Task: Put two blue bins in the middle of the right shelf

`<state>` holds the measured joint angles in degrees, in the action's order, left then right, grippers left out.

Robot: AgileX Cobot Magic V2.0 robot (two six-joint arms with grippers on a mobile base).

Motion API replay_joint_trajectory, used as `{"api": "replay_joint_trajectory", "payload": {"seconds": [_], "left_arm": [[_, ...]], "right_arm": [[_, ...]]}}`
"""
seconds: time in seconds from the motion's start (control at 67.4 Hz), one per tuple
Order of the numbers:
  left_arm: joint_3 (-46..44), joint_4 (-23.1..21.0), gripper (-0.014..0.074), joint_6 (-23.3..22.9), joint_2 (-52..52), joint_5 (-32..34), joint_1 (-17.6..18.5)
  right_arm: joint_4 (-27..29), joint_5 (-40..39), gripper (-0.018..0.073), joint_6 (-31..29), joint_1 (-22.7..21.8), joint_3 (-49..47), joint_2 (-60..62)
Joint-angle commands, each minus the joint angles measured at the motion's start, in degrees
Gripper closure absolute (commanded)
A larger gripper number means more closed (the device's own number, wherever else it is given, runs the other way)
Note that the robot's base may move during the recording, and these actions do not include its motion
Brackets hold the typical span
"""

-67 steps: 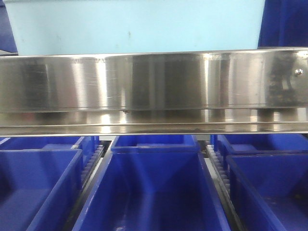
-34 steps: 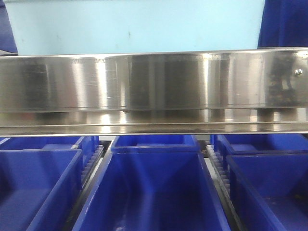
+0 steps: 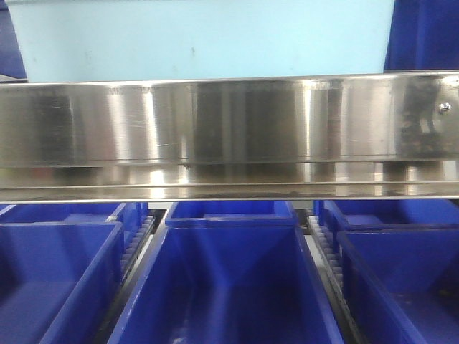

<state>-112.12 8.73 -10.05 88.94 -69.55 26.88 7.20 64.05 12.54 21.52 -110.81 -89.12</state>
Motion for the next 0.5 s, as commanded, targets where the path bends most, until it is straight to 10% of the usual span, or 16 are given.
{"api": "replay_joint_trajectory", "payload": {"seconds": [0.0,0.49], "left_arm": [[-0.3,0.4,0.0707,1.0,-1.0,1.0,0.1],[6.8,2.1,0.0707,1.0,-1.0,5.4,0.1]], "right_arm": [[-0.6,-2.5,0.0711,0.7,0.2,-0.4,-0.5],[-5.1,3.2,0.0711,0.7,0.2,0.3,-4.2]]}}
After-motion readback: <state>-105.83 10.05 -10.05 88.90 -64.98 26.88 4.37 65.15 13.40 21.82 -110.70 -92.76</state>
